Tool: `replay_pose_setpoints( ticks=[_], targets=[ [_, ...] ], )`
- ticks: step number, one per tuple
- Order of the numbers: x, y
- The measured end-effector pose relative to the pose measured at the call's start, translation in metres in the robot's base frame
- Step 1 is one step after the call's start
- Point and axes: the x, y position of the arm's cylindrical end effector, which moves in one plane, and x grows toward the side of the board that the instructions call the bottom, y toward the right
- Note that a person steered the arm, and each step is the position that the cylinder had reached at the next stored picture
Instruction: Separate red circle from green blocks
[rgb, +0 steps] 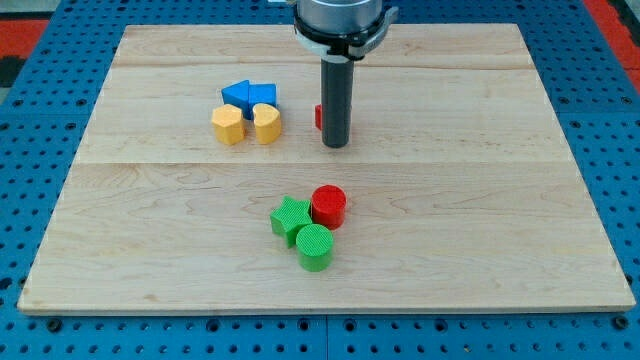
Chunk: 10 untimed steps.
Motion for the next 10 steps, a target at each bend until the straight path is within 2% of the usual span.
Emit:
replay_pose_setpoints(
  ticks=[1, 2, 3, 4, 6, 7, 9, 10],
  targets=[
    [0.046, 0.014],
    [0.068, 0.095],
    [0.116, 0.088],
    [0.144, 0.022],
    [0.123, -0.037],
    [0.123, -0.041],
    [0.081, 0.023],
    [0.073, 0.01]
  ],
)
